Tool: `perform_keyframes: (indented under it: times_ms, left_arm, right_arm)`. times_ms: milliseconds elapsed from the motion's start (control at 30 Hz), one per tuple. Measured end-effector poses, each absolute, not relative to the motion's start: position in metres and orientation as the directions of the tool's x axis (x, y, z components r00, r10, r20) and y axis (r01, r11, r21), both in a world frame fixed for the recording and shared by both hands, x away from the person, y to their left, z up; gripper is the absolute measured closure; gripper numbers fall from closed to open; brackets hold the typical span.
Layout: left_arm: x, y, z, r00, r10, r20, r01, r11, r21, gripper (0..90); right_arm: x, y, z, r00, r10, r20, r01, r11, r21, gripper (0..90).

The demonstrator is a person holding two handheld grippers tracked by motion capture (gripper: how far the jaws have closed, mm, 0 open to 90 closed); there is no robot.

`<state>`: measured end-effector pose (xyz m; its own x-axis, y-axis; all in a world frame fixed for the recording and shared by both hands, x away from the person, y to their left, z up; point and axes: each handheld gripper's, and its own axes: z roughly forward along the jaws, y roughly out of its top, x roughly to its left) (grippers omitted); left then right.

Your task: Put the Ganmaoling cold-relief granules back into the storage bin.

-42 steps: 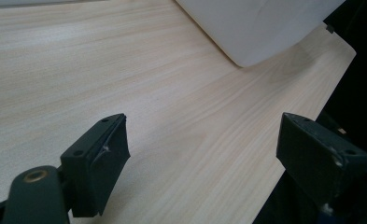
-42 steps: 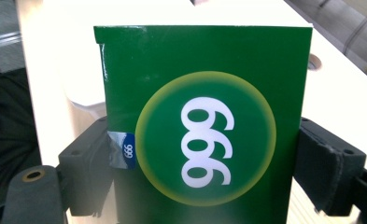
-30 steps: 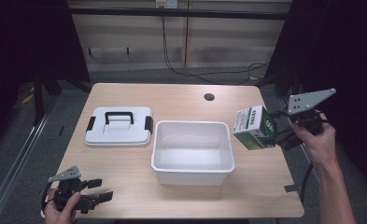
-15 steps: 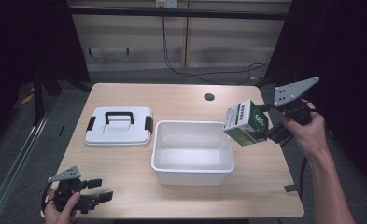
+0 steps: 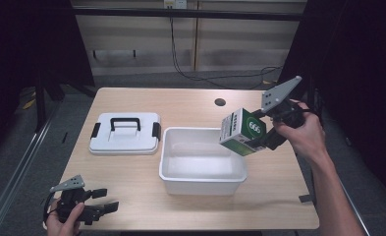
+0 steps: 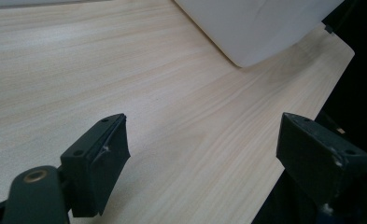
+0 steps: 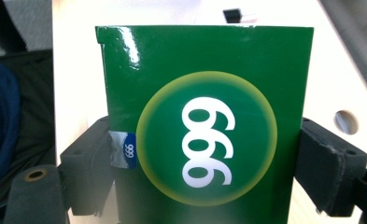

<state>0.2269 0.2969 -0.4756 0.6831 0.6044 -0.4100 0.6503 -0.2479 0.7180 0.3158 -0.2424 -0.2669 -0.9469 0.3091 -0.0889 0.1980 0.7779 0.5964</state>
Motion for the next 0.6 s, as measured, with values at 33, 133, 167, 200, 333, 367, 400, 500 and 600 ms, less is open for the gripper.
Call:
perform_keyframes:
  times_ms: [33,133,167,200,333,367,400,500,600]
  left_arm:
    - [0.227,0.297,-0.475,0.685,0.603,-0.409,0.649,-0.25,0.718,16.9]
    - [0.227,0.297,-0.476,0.682,0.605,-0.412,0.652,-0.246,0.717,16.8]
    - [0.227,0.297,-0.476,0.681,0.605,-0.413,0.653,-0.245,0.717,16.8]
    - [0.227,0.297,-0.476,0.683,0.605,-0.409,0.65,-0.249,0.718,16.8]
    - [0.227,0.297,-0.476,0.68,0.607,-0.412,0.653,-0.245,0.717,16.9]
    - [0.227,0.297,-0.476,0.682,0.606,-0.409,0.651,-0.248,0.718,16.8]
    - [0.227,0.296,-0.476,0.682,0.606,-0.41,0.652,-0.249,0.716,16.8]
    - [0.227,0.296,-0.476,0.685,0.604,-0.407,0.65,-0.254,0.717,16.9]
    - [0.227,0.296,-0.476,0.681,0.606,-0.411,0.652,-0.249,0.716,16.8]
  right_arm:
    - [0.317,-0.24,-0.268,-0.947,0.308,-0.089,0.2,0.786,0.586,15.9]
    - [0.32,-0.234,-0.269,-0.953,0.292,-0.082,0.192,0.79,0.583,15.9]
    - [0.32,-0.232,-0.269,-0.952,0.295,-0.081,0.196,0.791,0.58,15.8]
    - [0.322,-0.23,-0.269,-0.952,0.294,-0.084,0.195,0.795,0.574,15.9]
    - [0.326,-0.22,-0.266,-0.955,0.285,-0.085,0.196,0.819,0.539,15.8]
    - [0.327,-0.218,-0.266,-0.955,0.282,-0.091,0.192,0.822,0.536,15.8]
    - [0.328,-0.215,-0.266,-0.955,0.281,-0.094,0.193,0.831,0.523,15.8]
    - [0.334,-0.208,-0.27,-0.957,0.281,-0.077,0.213,0.855,0.472,15.8]
    - [0.336,-0.203,-0.272,-0.956,0.286,-0.068,0.229,0.869,0.439,15.9]
